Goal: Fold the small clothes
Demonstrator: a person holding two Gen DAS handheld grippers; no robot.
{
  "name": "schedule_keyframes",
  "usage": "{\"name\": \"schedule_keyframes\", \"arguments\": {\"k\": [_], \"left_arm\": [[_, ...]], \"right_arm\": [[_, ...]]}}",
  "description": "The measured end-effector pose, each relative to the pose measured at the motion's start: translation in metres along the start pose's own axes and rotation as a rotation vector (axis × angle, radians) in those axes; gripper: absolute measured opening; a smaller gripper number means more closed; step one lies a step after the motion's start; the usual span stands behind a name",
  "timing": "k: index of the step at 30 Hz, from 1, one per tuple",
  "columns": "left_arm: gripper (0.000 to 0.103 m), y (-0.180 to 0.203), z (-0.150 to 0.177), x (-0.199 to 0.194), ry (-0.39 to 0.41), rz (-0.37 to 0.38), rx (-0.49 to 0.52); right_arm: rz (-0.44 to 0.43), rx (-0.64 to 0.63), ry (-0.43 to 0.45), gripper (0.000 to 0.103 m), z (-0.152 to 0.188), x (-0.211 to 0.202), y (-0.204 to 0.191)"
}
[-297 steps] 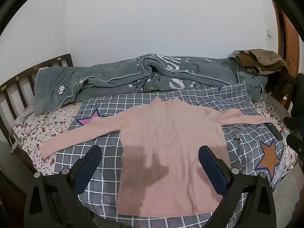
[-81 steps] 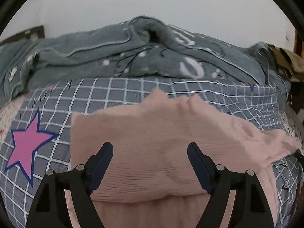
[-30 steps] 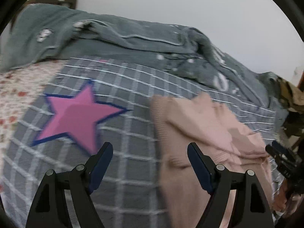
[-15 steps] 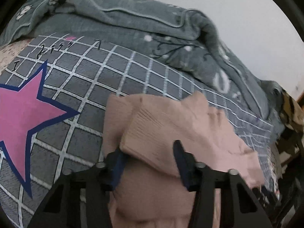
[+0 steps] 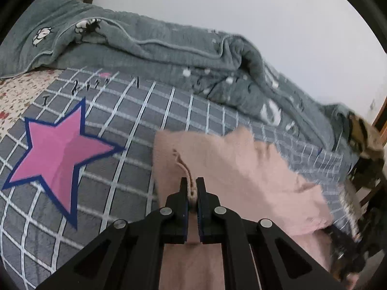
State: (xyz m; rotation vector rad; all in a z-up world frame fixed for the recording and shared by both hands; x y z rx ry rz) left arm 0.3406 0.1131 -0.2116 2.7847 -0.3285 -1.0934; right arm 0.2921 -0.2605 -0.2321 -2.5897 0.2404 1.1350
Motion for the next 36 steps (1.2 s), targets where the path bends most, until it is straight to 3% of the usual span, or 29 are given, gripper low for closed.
{"name": "schedule_keyframes", "arguments": {"k": [4, 6, 8, 10, 14, 20, 21, 23, 25, 26, 27, 29, 31, 34, 35, 36], "left_arm": [[0.010, 0.000, 0.020, 0.013, -0.055, -0.034, 0.049], [0.026, -0.001, 0.019, 0.011, -0.053, -0.028, 0.063], [0.068, -0.005, 0.014, 0.011, -0.042, -0.046, 0.066], [0.069, -0.008, 0.006, 0.013, -0.010, -0.042, 0.067], [0.067, -0.013, 0.003, 0.036, -0.058, -0.033, 0.069], [0.064, -0.026, -0.006, 0.055, -0.054, 0.014, 0.030], [0.060, -0.026, -0.007, 0.058, -0.054, 0.011, 0.038], [0.034, -0.022, -0.006, 0.063, -0.065, 0.018, 0.056], [0.018, -0.018, -0.007, 0.064, -0.057, 0.018, 0.078], [0.017, -0.016, -0.011, 0.059, -0.025, 0.018, 0.092], [0.017, -0.016, -0.014, 0.055, -0.003, 0.013, 0.096], [0.017, -0.016, -0.016, 0.051, 0.018, -0.006, 0.099], [0.021, -0.016, -0.008, 0.058, -0.032, -0.041, 0.114], [0.042, -0.022, -0.006, 0.051, -0.046, -0.085, 0.100], [0.052, -0.024, -0.005, 0.048, -0.045, -0.093, 0.096], [0.053, -0.024, -0.002, 0.041, -0.040, -0.097, 0.094]], "right_arm": [[0.014, -0.034, 0.000, 0.057, 0.004, -0.010, 0.001], [-0.011, -0.066, 0.031, 0.058, 0.003, -0.023, -0.003], [-0.048, -0.084, 0.070, 0.063, -0.001, -0.038, -0.006], [-0.088, -0.070, 0.097, 0.070, -0.009, -0.045, -0.009], [-0.130, -0.021, 0.049, 0.071, -0.024, -0.022, -0.021], [-0.061, 0.024, -0.063, 0.071, -0.039, 0.030, -0.014], [-0.068, 0.034, -0.091, 0.071, -0.040, 0.037, -0.013], [-0.080, 0.052, -0.140, 0.071, -0.038, 0.051, -0.011], [-0.077, 0.049, -0.184, 0.070, -0.035, 0.066, -0.012], [-0.086, 0.037, -0.172, 0.044, -0.037, 0.067, -0.014], [-0.125, 0.024, -0.163, 0.013, -0.040, 0.066, -0.020], [-0.160, 0.015, -0.098, 0.013, -0.051, 0.058, -0.025], [-0.168, 0.020, -0.070, 0.013, -0.055, 0.054, -0.025], [-0.069, -0.009, -0.134, 0.022, -0.042, 0.065, -0.021], [-0.055, -0.014, -0.124, 0.030, -0.043, 0.060, -0.020], [-0.042, -0.019, -0.111, 0.044, -0.044, 0.053, -0.019]]}}
Point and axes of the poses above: each gripper's, at about its wrist camera, not at the fingertips, and x roughly the way its jaws point, y to its right, z to its underside, the point moved 9 cm from there along x, roughly the way its jaws point, and after that the axes turned 13 degrees about x, right-handed, at the moved point
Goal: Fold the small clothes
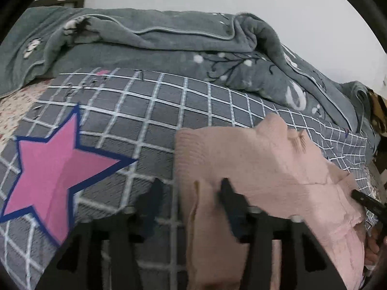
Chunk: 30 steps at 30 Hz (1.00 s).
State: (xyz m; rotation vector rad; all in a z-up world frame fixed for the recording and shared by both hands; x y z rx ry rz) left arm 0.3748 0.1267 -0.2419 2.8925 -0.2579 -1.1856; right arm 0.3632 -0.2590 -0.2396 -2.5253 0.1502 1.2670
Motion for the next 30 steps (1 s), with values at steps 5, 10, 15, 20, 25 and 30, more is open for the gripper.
{"name": "schedule_keyframes", "arguments": {"k": [5, 10, 15, 20, 25, 30], "left_arm": [[0.054, 0.004, 0.016, -0.030, 0.015, -0.021, 0.045], [0.053, 0.017, 0.028, -0.070, 0.034, -0.023, 0.065], [0.053, 0.037, 0.035, -0.112, 0.065, -0.019, 0.112], [0.053, 0.050, 0.043, -0.149, 0.091, -0.030, 0.112], [0.053, 0.060, 0.051, -0.182, 0.118, -0.011, 0.110], [0.053, 0.066, 0.064, -0.198, 0.115, -0.030, 0.148]], "right_arm": [[0.007, -0.035, 0.105, 0.063, 0.014, -0.053, -0.002], [-0.008, -0.048, 0.130, 0.063, 0.042, -0.106, -0.005], [-0.003, -0.030, 0.177, 0.063, 0.057, -0.147, -0.006], [0.024, -0.008, 0.205, 0.063, 0.074, -0.183, -0.002], [0.012, -0.006, 0.225, 0.063, 0.091, -0.213, 0.000], [-0.005, -0.026, 0.213, 0.063, 0.111, -0.226, -0.003]]}}
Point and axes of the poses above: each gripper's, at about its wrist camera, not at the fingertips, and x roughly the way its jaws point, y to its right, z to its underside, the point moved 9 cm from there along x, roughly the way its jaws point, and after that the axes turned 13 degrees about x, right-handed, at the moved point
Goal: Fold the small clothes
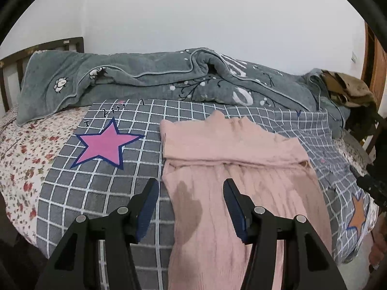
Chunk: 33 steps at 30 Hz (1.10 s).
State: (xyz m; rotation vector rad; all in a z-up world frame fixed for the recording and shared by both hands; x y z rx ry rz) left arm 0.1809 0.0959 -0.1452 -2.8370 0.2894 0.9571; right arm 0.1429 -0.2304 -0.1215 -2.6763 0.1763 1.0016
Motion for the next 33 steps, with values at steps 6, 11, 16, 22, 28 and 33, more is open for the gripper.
{"name": "schedule_keyframes", "arguments": {"k": [6, 11, 16, 22, 28, 33], "left_arm": [[0.053, -0.001, 0.023, -0.024, 0.003, 0.021, -0.026], [0.053, -0.007, 0.050, -0.037, -0.007, 0.011, -0.042], [0.056, -0.009, 0.085, -0.048, -0.048, 0.029, -0.070], [0.059, -0.003, 0.117, -0.061, -0.049, 0.021, -0.058], [0.060, 0.011, 0.137, -0.054, -0.067, 0.002, -0.024], [0.060, 0.017, 0.147, -0.046, -0.075, -0.010, -0.024]], "right_arm": [[-0.027, -0.017, 0.001, 0.063, 0.024, -0.022, -0.003], [-0.044, -0.015, -0.026, 0.063, 0.048, -0.034, 0.001], [-0.053, -0.005, -0.061, 0.062, 0.080, -0.043, 0.009], [-0.075, -0.017, -0.080, 0.062, 0.113, -0.056, 0.015], [-0.074, -0.034, -0.086, 0.062, 0.140, -0.053, 0.014], [-0.069, -0.005, -0.103, 0.055, 0.161, -0.040, 0.018]]}}
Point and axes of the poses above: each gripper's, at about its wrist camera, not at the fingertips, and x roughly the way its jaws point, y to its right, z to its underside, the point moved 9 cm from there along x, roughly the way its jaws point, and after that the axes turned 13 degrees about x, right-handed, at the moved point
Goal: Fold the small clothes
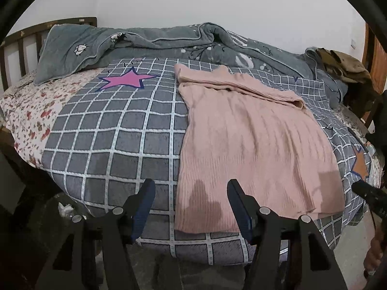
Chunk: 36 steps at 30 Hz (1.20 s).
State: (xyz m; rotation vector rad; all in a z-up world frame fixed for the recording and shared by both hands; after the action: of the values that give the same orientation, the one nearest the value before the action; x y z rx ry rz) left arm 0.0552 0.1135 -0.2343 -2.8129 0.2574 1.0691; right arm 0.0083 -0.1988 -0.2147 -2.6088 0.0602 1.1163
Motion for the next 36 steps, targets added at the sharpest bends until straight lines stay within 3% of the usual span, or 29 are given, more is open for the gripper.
{"name": "schedule_keyframes", "arguments": {"k": [16, 28, 36], "left_arm": [[0.060, 0.005, 0.015, 0.025, -0.040, -0.011, -0.032], [0.059, 0.002, 0.029, 0.038, -0.067, 0.070, -0.090], [0.053, 0.004, 0.034, 0.043, -0.084, 0.093, -0.091]], "right_arm": [[0.009, -0.015, 0.003, 0.054, 0.019, 0.011, -0.003], [-0.010, 0.002, -0.008, 0.054, 0.023, 0.018, -0.007], [-0.024, 0.023, -0.016, 0.055, 0.025, 0.023, -0.004]]}}
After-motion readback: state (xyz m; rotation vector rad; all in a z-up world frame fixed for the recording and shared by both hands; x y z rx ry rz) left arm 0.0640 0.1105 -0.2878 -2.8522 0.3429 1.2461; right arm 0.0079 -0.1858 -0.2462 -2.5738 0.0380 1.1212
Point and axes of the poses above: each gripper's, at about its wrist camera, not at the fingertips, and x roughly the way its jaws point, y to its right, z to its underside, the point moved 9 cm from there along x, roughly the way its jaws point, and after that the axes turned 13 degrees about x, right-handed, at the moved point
